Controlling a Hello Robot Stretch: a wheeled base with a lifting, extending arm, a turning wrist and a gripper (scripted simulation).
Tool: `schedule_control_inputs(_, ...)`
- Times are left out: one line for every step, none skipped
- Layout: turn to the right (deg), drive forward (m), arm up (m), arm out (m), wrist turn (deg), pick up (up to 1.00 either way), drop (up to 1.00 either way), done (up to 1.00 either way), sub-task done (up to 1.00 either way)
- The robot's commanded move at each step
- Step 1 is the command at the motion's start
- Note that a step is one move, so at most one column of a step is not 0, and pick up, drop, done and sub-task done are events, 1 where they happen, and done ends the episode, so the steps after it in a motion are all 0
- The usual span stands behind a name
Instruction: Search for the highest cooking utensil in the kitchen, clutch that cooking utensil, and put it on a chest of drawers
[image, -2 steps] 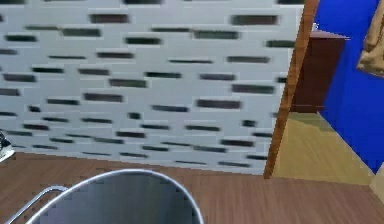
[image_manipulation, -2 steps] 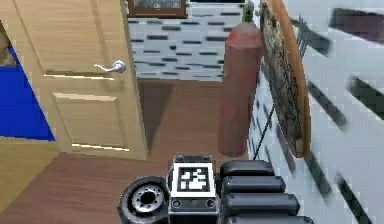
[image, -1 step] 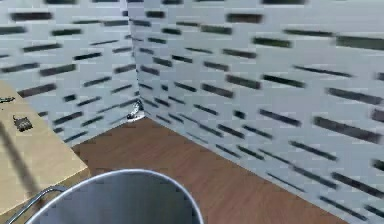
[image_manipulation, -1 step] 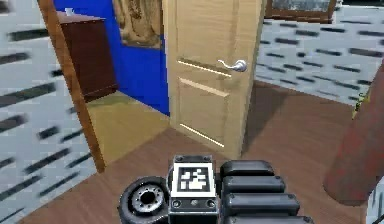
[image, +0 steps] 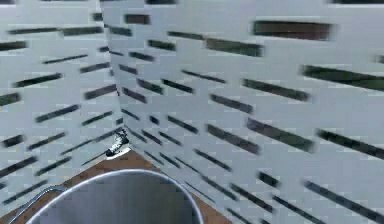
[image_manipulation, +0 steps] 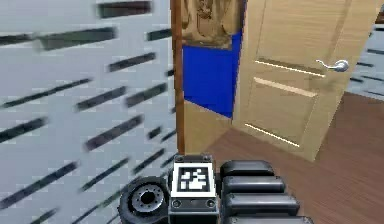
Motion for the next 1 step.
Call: schedule_control_inputs(-45.0,0.0,0.0,0.0,0.0,0.0,0.0,0.0,0.0)
